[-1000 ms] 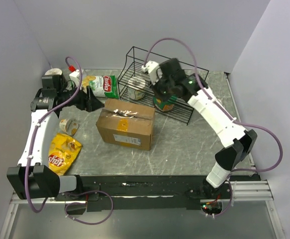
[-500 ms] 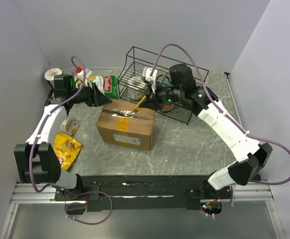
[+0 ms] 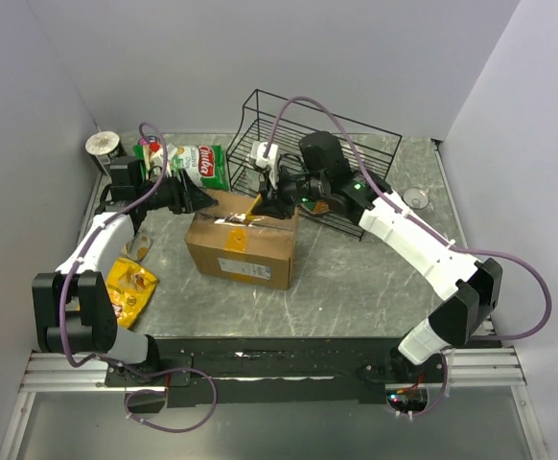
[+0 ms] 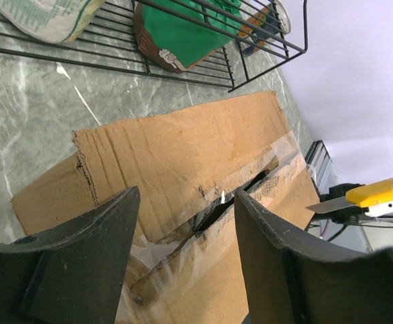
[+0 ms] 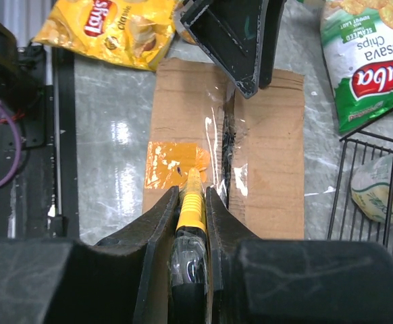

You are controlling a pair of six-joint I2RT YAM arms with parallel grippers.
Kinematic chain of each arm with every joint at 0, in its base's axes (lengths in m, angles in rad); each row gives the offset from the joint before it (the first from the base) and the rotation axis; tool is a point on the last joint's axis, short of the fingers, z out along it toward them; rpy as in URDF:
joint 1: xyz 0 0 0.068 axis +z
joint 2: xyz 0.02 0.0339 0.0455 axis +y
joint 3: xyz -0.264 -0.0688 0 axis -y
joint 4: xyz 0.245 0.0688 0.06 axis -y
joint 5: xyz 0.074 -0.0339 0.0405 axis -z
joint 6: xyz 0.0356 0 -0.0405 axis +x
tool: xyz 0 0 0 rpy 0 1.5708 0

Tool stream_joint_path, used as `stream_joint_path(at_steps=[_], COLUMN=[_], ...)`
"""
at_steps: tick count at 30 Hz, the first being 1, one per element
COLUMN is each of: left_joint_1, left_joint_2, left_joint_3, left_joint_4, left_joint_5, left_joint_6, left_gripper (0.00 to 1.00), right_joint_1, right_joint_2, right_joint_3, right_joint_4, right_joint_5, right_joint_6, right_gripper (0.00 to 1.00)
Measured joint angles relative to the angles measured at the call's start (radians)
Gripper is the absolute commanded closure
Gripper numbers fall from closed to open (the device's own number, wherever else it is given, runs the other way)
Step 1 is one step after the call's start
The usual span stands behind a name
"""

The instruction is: Unpack the express box

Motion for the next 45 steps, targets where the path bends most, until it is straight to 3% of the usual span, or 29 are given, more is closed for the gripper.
stream_joint_path(at_steps=[14,45], left_joint_1=[0.0,0.0], left_joint_2=[0.0,-0.014], left_joint_3=[-0.031,-0.05], left_joint_4=[0.073,0.098], left_joint_5=[-0.008,-0.011], left_joint_6=[-0.026,-0.037], left_gripper=[0.36,0.36], right_joint_1=[0.023,0.022], right_joint_2=[0.002,0.018], right_joint_3=[-0.05,-0.062], right_joint_4=[0.006,0.039], right_joint_5=[0.138,0.172], right_joint_6=[-0.042,-0.024], right_gripper=[1.0,1.0])
